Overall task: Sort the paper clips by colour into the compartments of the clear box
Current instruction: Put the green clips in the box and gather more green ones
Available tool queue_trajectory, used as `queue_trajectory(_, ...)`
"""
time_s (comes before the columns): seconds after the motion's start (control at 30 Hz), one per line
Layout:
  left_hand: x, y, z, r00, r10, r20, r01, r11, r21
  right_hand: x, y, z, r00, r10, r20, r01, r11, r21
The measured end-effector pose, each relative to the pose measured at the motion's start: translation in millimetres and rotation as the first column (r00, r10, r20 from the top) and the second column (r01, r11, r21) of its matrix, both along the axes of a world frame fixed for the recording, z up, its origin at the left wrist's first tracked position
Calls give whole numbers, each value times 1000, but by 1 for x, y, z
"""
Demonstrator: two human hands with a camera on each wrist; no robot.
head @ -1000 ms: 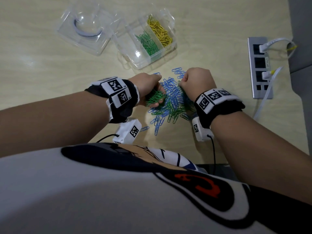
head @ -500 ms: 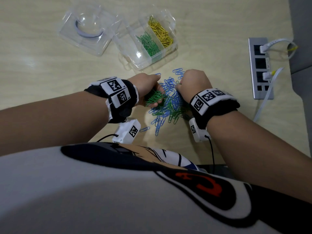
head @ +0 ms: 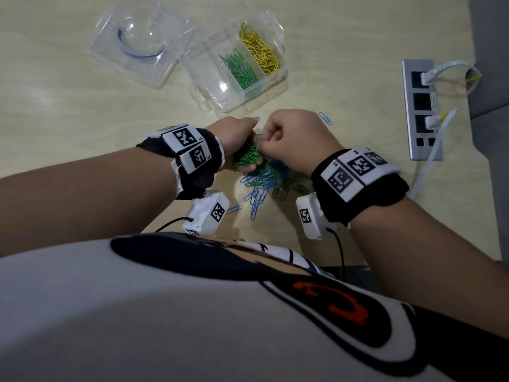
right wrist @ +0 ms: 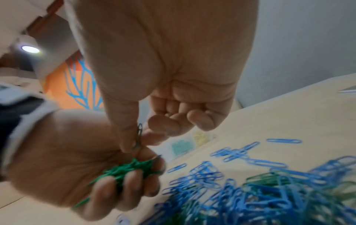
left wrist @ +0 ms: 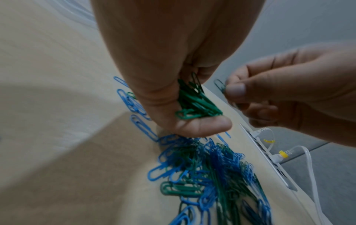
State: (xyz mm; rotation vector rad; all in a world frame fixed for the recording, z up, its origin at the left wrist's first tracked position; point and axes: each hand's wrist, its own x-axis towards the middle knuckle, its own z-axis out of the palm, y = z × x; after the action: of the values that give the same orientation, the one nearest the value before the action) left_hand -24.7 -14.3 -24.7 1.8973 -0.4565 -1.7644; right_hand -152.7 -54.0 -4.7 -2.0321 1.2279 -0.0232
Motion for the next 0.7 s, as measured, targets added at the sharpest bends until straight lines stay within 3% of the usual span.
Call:
queue_trajectory(0.2, -5, 0, 4, 999, 1, -35, -2, 999, -45, 0, 4, -3, 997, 58, 51, -53, 994, -98)
queue_trajectory(0.37, -5, 0, 3, 996, -5, -89, 2, 999, -40, -11, -7, 0, 990, 48, 131, -52, 998, 28)
queue_trajectory(0.47, -5, 1, 5, 996, -21, -91, 19, 999, -29, -17, -16, -5, 992, -4, 129, 12, 998, -57)
queue_trajectory(0.57, -4, 3, 6, 996, -56, -70, 55, 998, -14, -31, -32, -16, 989, -138, -47, 124, 966, -229)
queue_trajectory(0.7, -2, 3, 6, 996, -65, -63, 65, 998, -8, -43, -36, -34, 946, -60, -318, -7, 978, -207)
